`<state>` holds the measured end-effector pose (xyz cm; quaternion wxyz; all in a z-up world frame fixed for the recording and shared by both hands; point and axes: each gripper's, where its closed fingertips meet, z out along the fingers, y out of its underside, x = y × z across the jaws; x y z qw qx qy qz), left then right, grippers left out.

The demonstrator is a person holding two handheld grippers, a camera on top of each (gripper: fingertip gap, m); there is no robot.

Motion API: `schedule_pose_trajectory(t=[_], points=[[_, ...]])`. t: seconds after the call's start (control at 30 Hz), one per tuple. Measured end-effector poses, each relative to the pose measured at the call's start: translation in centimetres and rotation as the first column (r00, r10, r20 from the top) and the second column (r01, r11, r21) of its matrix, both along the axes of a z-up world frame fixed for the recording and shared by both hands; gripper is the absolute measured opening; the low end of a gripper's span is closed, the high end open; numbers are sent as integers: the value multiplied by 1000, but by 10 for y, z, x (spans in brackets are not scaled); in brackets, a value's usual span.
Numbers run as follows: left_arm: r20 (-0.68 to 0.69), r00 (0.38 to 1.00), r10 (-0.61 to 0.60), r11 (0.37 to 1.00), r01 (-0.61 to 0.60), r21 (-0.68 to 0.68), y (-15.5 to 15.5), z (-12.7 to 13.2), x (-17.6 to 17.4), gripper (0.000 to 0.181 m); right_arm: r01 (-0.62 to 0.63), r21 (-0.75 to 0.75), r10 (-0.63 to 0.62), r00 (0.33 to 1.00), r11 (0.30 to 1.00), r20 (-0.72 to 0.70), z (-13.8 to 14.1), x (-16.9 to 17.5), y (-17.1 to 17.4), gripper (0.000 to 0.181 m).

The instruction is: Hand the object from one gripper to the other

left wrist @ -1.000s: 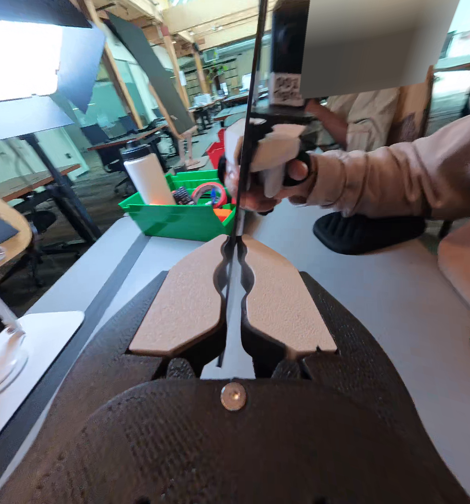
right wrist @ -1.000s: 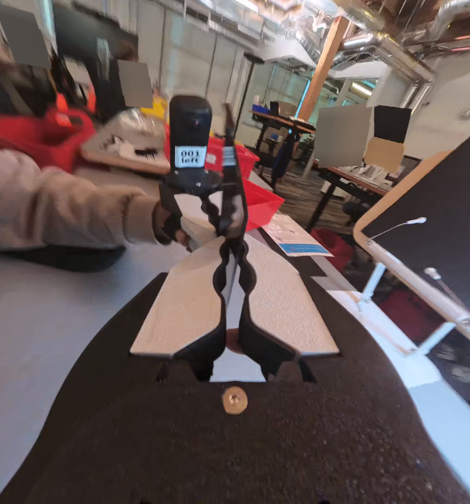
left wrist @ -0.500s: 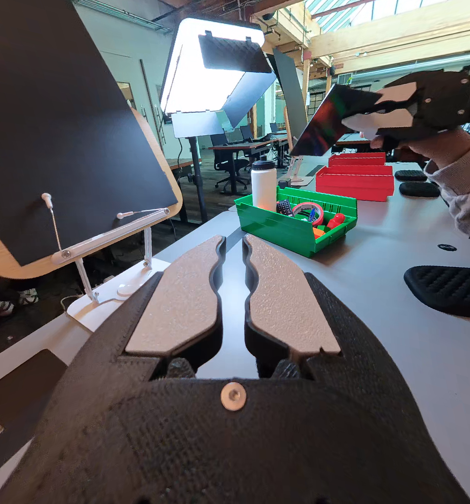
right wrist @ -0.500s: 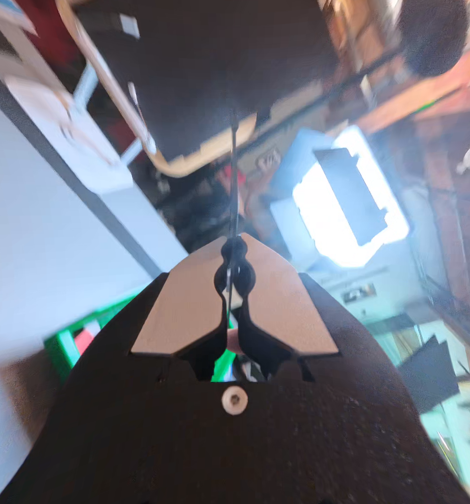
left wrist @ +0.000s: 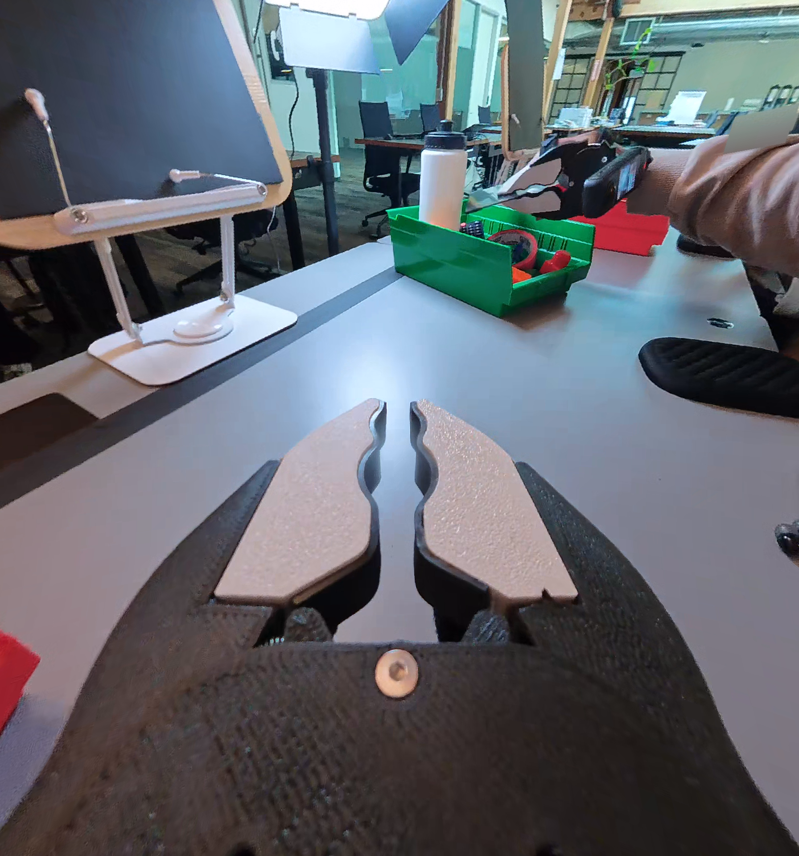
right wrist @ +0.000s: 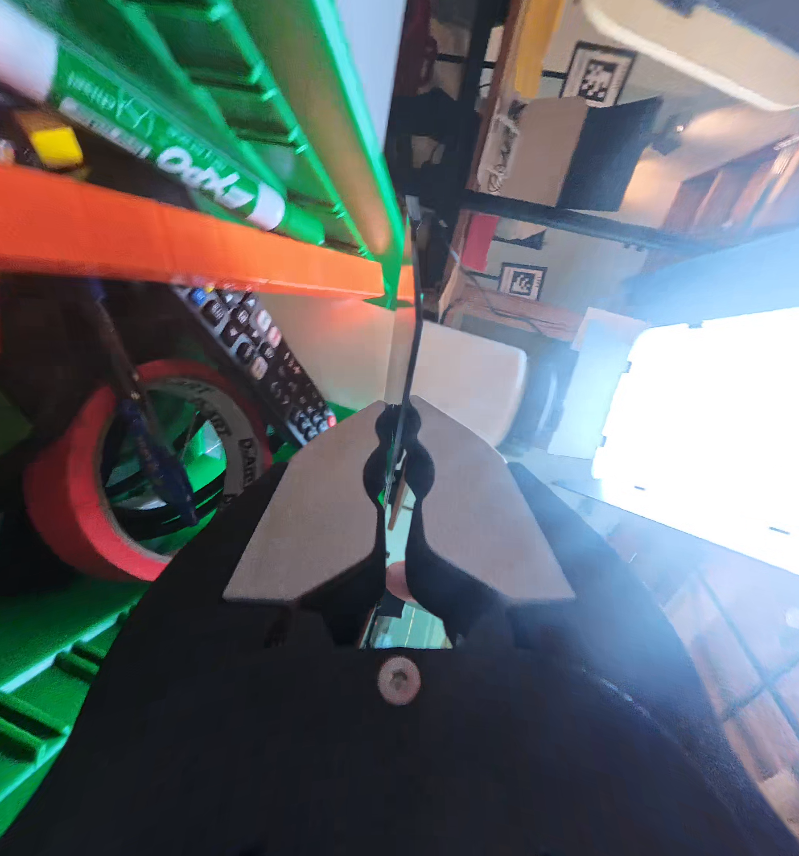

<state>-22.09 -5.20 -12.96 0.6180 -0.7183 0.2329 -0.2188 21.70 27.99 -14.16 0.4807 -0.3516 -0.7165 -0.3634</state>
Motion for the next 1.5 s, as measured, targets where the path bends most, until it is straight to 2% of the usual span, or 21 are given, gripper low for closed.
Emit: schedule_pose_trajectory(t=[0.03, 0.13, 0.23, 0.4, 0.43, 0.5, 0.6, 0.67, 0.73, 0.83, 0.93, 1.0, 1.1, 1.23, 1.37, 1.5], points=[[11, 1000, 13, 1000, -13, -3, -3, -3, -5, 9, 15, -22, -14, 999, 1000, 29, -10, 7, 5, 3], [60, 997, 39, 999, -38, -16, -7, -8, -16, 9, 122, -103, -115, 990, 987, 76, -31, 37, 20, 31], [92, 995, 44, 999, -42, -28, -7, -7, -20, 9, 179, -147, -164, 980, 973, 111, -32, 59, 21, 45], [79, 996, 39, 999, -37, -21, -4, -6, -17, 9, 231, -155, -215, 970, 960, 115, -1, 81, 6, 48], [82, 996, 34, 999, -32, -21, -4, -6, -15, 9, 244, -140, -232, 968, 960, 94, 9, 87, 4, 47], [77, 996, 37, 999, -35, -16, -5, -5, -14, 9, 256, -150, -265, 964, 955, -40, 32, 88, -2, 46], [42, 996, 79, 997, -78, -26, -7, -3, -22, 9, 192, -224, -265, 893, 955, -363, 68, 66, -26, 43], [53, 991, 124, 992, -123, -18, -9, 4, -33, 10, 59, -357, -273, 763, 932, -586, 81, 37, -55, 44], [74, 981, 179, 984, -180, 5, -12, 16, -49, 11, -138, -491, -321, 602, 860, -731, 85, 3, -91, 52], [112, 957, 267, 961, -273, 48, -18, 36, -79, 12, -423, -515, -342, 420, 746, -841, 89, -43, -147, 51], [142, 927, 348, 928, -362, 85, -29, 57, -114, 12, -557, -497, -371, 332, 665, -868, 77, -77, -185, 44], [131, 901, 413, 901, -425, 88, -35, 69, -140, 14, -595, -499, -386, 318, 630, -866, 64, -95, -200, 27], [75, 861, 503, 860, -507, 58, -35, 84, -179, 17, -636, -544, -421, 352, 548, -836, 40, -123, -216, 0], [-93, 808, 581, 811, -585, -21, -10, 91, -227, 21, -678, -584, -456, 389, 446, -800, 21, -157, -228, 0], [-269, 764, 587, 758, -635, -148, 31, 72, -269, 23, -704, -568, -459, 373, 426, -807, 15, -179, -231, 0], [-424, 701, 573, 673, -698, -244, 65, 34, -309, 23, -697, -569, -455, 373, 437, -808, 3, -184, -229, 0]])
